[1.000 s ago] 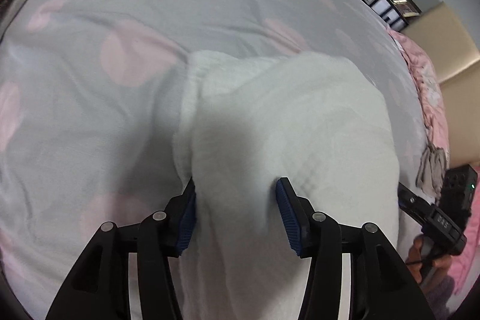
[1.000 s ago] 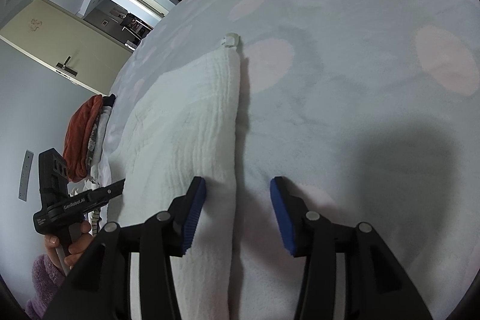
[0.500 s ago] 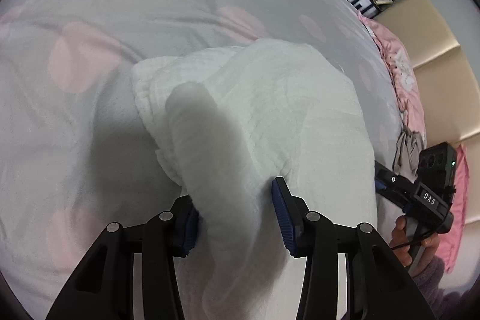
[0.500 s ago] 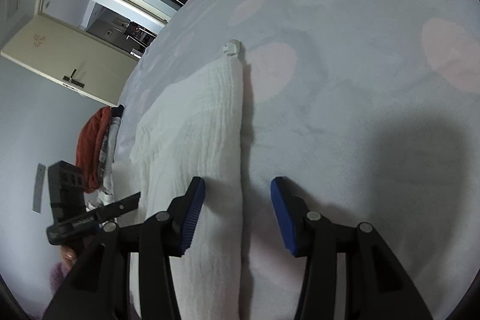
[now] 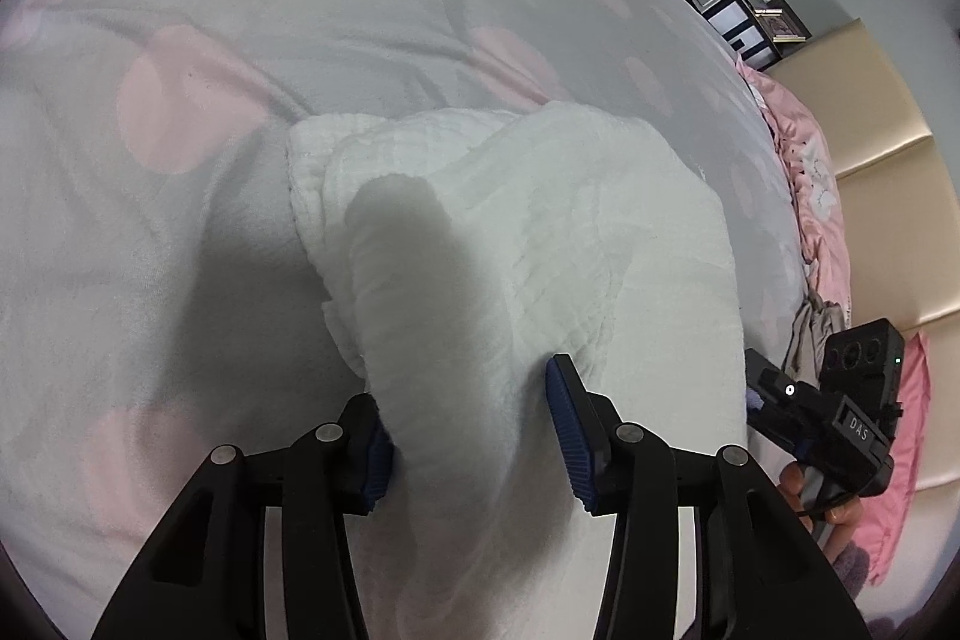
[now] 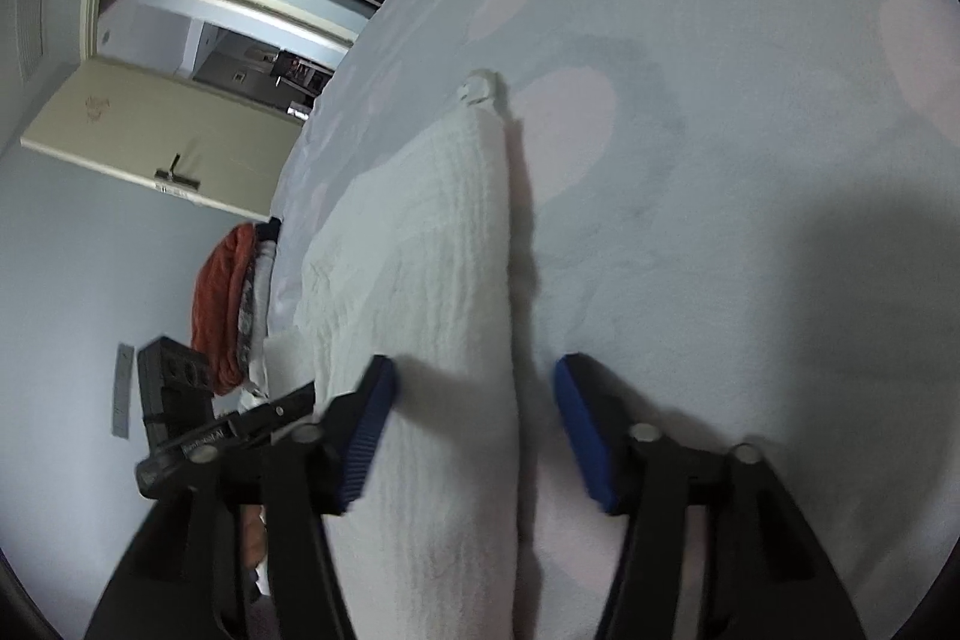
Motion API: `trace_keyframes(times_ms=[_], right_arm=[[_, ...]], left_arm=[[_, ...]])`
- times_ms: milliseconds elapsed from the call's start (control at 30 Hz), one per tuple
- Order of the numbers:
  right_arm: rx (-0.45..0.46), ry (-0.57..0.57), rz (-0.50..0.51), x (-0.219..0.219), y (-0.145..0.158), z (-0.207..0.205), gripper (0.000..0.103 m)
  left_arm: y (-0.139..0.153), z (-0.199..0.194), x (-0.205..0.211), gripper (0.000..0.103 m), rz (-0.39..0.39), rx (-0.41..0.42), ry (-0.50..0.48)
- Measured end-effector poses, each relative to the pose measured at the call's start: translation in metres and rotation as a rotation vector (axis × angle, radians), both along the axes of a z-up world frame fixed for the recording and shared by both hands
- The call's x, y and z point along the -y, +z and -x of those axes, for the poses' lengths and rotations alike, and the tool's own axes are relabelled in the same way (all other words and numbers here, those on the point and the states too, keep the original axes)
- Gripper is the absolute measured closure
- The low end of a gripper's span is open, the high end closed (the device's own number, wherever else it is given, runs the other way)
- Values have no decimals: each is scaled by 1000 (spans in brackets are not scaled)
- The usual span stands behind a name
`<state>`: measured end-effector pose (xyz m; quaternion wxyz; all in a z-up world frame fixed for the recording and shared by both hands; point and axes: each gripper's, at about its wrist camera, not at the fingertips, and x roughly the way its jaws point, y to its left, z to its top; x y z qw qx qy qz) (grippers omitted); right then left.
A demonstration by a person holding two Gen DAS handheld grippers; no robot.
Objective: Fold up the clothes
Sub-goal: 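Grasp the folded garment's edge with the left tool and lift it, then grasp the white garment with both tools and lift it off the bed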
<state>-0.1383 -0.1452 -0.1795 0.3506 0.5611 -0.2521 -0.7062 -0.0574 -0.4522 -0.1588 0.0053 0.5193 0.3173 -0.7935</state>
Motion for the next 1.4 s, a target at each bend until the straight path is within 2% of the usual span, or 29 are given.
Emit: trace_keyframes(times_ms=[67, 100, 200, 433, 733, 1100, 1267, 1400], right_arm=[[-11, 25, -12, 8, 0, -4, 72], [-26, 32, -28, 11, 1, -7, 73], [-89, 36, -73, 14, 8, -11, 79], [-193, 47, -119, 19, 22, -22, 83], [-272, 24, -101, 13, 51, -38, 85], [-390, 31, -40, -6, 121, -84, 86], [-471, 37, -14, -5, 169, -111, 86], [-560, 57, 4, 7, 217, -134, 86]], left_arm=[[0, 2, -2, 64, 28, 2, 1], [0, 3, -3, 70, 42, 4, 1], [2, -6, 2, 80, 71, 0, 5], [14, -10, -11, 85, 181, -2, 4], [48, -36, -20, 87, 251, -66, 55], [120, -87, -25, 87, 254, -233, 74], [165, -108, -28, 87, 270, -325, 65], [213, -137, -18, 87, 307, -416, 81]])
